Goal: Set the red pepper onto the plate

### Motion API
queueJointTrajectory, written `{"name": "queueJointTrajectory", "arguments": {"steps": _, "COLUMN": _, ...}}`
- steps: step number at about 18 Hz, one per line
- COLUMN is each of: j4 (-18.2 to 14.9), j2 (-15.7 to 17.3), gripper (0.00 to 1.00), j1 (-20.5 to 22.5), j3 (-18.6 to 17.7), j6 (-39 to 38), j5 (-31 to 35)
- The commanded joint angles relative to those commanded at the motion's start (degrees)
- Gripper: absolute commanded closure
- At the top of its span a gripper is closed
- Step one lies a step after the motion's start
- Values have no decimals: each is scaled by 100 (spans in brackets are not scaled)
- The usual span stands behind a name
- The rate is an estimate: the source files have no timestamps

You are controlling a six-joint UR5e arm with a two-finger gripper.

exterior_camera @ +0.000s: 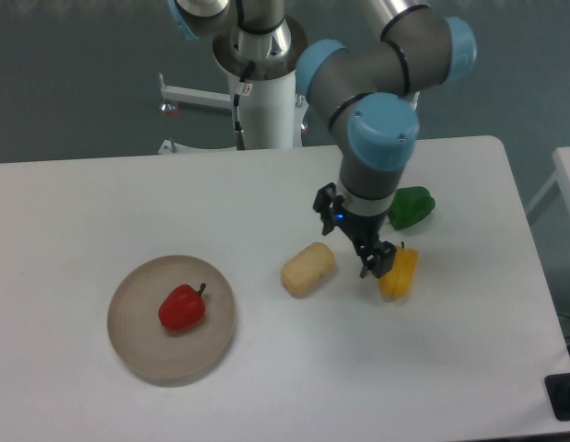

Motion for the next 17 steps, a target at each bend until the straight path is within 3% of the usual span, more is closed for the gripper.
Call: {"name": "queueJointTrajectory", "arguments": {"steps": 17, "j4": -114, "j2": 17, "gripper": 0, "j1": 53, "j3": -88, "j6": 98, "j5": 229}}
